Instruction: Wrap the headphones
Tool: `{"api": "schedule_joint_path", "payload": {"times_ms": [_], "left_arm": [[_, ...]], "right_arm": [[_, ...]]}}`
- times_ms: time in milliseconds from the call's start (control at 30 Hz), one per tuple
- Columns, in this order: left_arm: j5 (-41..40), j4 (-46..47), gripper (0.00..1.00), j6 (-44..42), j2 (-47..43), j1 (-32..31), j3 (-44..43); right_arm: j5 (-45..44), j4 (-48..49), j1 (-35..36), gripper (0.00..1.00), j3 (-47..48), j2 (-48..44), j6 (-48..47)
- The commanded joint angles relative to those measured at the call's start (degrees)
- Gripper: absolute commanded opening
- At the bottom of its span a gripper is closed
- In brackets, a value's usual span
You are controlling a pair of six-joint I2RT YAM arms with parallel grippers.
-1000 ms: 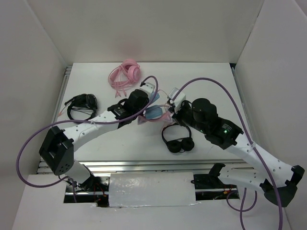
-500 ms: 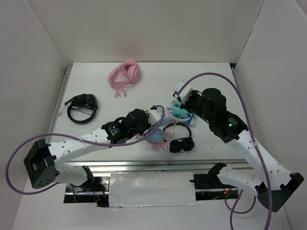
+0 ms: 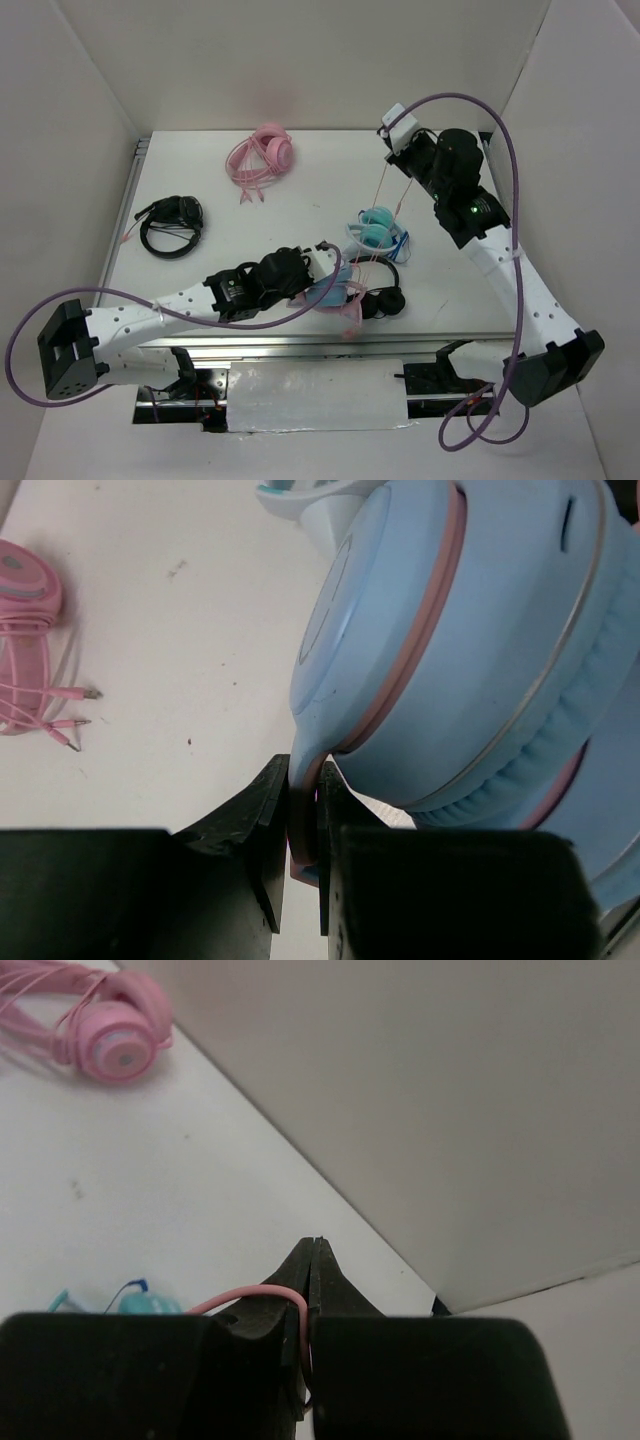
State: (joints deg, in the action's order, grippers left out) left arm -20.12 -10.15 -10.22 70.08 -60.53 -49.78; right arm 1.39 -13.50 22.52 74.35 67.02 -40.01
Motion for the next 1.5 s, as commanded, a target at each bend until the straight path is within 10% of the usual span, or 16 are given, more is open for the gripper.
{"api": "schedule_joint_path", "payload": {"times_ms": [0,567,1100,1467], "left_arm": [[-1.2,2.7,0.0,0.5,-2.4,-0.7,0.5],[4.2,4.5,0.0,-0.6,-12.0,-2.8,3.3],[-3.9,20.2,0.0,-0.8,-34.1,-2.6,2.6],[-19.2,22.0,0.0,0.2,-22.4,-2.7,1.6]], "right_arm": [[-2.4,9.5,-2.9,0.0,8.3,3.5,4.4],[5.4,11.9,-3.3,0.0,10.6,18.5,-2.5],[11.7,29.9,-0.1,0.02,-6.9,24.2,17.4],[-8.3,32.0,7.7,0.0,0.2,20.8,15.2]]}}
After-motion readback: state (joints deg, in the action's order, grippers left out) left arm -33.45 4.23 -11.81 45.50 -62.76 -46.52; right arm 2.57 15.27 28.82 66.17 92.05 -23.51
